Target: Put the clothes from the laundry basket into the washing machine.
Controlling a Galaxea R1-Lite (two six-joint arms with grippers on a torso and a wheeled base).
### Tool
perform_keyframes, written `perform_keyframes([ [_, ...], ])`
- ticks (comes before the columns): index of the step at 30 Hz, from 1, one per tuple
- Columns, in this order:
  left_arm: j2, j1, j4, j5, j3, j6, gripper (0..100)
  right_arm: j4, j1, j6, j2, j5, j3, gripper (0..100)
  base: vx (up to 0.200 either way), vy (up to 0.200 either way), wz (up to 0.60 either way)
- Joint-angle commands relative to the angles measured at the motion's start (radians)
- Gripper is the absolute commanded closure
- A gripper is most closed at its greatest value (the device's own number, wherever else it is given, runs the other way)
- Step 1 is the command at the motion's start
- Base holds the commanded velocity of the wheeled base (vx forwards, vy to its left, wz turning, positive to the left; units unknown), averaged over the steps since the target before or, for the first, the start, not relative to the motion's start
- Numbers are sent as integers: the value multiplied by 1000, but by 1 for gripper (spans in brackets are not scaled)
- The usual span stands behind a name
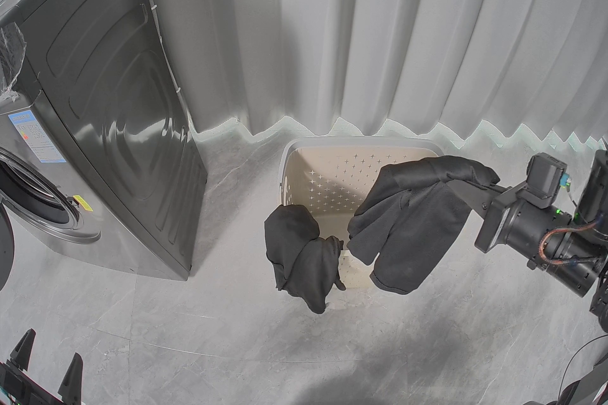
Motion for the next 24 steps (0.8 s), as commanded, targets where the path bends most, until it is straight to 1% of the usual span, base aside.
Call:
perform_keyframes([
  [1,-16,0,0,0,15,-2,0,63,12,-1,-146,5,-7,100,-200,0,0],
  [8,-16,0,0,0,15,-5,0,69,33,-1,-165,7,10,100,-200,0,0],
  [17,-16,0,0,0,15,-6,0,63,47,-3,-162,12,-1,100,0,0,0],
  [24,-16,0,0,3,15,-11,0,62,50,-3,-155,22,-7,100,0,200,0],
])
